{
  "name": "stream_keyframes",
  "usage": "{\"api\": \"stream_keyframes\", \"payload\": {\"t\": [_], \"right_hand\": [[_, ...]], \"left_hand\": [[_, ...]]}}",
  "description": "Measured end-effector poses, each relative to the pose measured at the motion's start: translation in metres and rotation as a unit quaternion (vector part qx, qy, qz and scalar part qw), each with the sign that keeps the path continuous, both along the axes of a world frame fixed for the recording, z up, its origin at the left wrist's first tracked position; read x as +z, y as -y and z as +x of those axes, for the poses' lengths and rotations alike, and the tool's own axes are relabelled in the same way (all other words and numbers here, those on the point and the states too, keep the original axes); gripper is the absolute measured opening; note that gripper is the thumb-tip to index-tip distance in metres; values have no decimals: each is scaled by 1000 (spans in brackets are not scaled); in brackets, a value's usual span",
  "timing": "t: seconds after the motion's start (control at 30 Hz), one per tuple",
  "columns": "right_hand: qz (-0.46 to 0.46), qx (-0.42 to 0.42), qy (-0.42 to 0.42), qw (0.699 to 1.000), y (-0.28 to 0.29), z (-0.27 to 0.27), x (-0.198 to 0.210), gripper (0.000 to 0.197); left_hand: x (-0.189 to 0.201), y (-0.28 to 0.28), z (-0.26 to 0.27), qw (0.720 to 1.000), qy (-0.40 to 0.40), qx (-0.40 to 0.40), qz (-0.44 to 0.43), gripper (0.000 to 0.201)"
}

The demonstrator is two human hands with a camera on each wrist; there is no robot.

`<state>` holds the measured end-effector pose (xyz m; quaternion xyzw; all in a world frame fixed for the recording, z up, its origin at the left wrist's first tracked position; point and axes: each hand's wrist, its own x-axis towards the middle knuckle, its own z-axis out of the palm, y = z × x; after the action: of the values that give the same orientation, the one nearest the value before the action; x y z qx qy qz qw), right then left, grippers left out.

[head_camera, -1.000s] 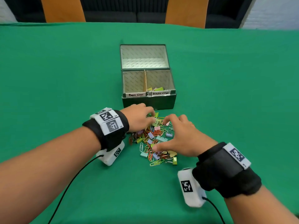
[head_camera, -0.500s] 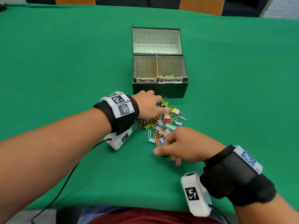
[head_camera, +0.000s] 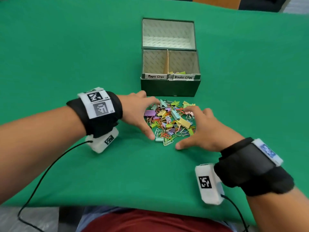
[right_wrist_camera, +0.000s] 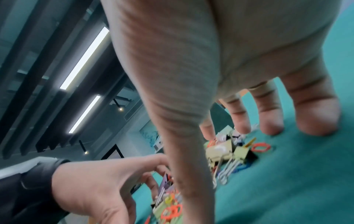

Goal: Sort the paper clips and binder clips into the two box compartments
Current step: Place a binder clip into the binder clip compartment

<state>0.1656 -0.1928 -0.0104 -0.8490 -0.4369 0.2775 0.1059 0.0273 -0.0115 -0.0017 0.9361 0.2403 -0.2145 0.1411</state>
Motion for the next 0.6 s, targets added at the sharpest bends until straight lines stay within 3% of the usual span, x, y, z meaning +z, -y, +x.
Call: {"api": "stream_keyframes", "payload": {"t": [0.23,0.4,0.5,0.6], "right_hand": [[13,2,-35,999,-11,7,9,107],[-30,-18,-11,999,-19,14,16,141],[-75,15,3,997,-37,7,14,156],[-93,44,30,994,-46,5,9,149]], "left_hand": [[-3,10,2,997,58,11,-42,129],[-7,20,6,999,27,25,-2,147],[-10,24,19,999,37,28,0,133],[-8,21,21,997,72,21,-30,117]]}}
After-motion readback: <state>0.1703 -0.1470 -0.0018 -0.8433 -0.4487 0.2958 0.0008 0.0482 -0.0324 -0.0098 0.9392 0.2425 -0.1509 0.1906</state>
